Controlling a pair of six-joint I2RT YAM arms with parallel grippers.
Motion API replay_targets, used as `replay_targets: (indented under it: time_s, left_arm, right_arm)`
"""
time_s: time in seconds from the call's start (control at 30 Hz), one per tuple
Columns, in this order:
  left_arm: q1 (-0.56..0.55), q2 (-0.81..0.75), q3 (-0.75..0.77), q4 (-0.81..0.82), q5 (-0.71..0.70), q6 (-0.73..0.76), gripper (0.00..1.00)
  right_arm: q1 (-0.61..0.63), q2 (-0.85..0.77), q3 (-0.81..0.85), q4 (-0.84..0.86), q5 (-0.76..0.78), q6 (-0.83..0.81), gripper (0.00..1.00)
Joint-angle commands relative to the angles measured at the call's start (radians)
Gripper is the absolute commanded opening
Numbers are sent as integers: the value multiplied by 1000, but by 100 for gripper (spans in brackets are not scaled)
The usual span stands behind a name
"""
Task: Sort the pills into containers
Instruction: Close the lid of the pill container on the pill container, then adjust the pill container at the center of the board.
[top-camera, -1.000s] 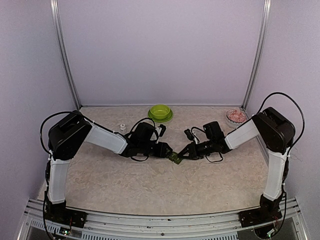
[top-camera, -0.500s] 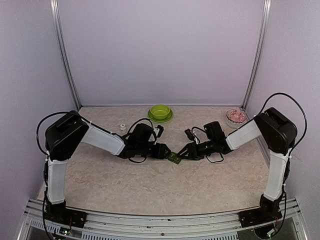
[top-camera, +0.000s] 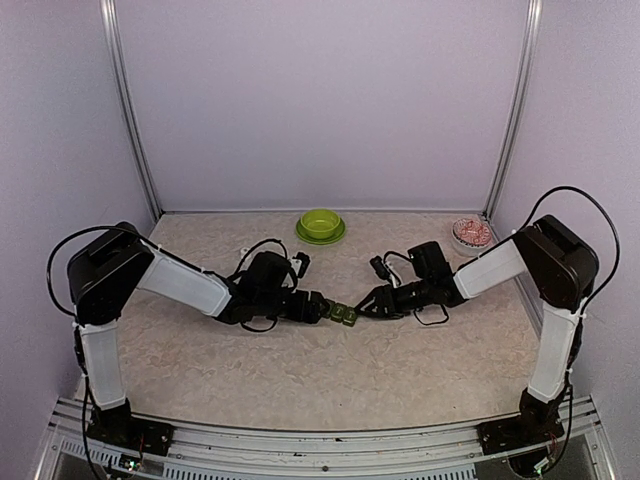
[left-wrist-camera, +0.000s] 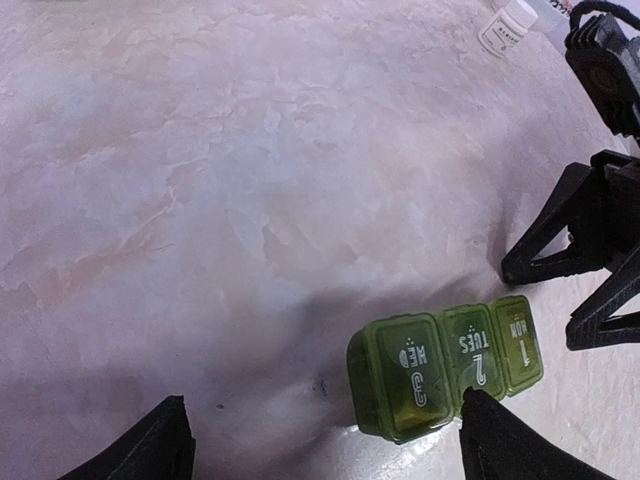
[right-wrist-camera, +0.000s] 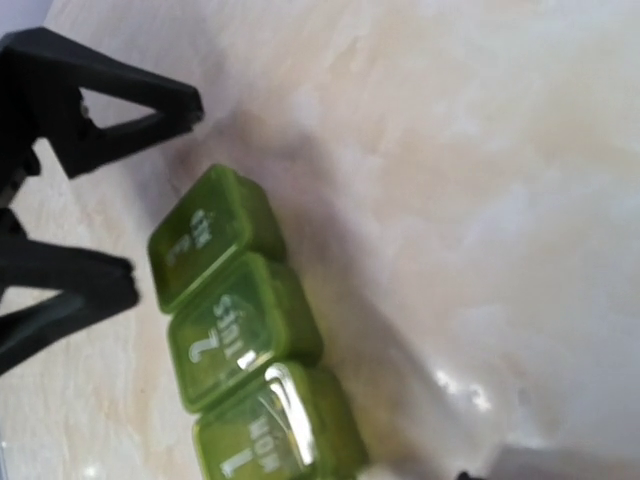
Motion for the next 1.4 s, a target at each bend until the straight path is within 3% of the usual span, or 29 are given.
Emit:
replay_targets:
  time_s: [0.0,0.13,0.27,0.57,0.97,1.37]
  left_arm:
    - [-3,-62,-22,42,-20,-6,92]
    - [-3,-57,13,-34,-20,-32,89]
    - [-4,-57,32,-91,-30,-60,81]
    - [-6,-73,28,-102,15,-100,72]
    - [5,-108,-23,-69,-77,-129,72]
    - [20,-137,-60,-51,-138,-144,86]
  right_arm:
    - [14,-17,23,-58,49,-48,58]
    - [15,-15,63,-92,69,-79,60]
    - [17,5,115,-125,71,-93,60]
    - [72,47,151,-147,73,-107,61]
    - [179,19,132,-161,56,-121,61]
    - [262,69,169,1,-19,-61,61]
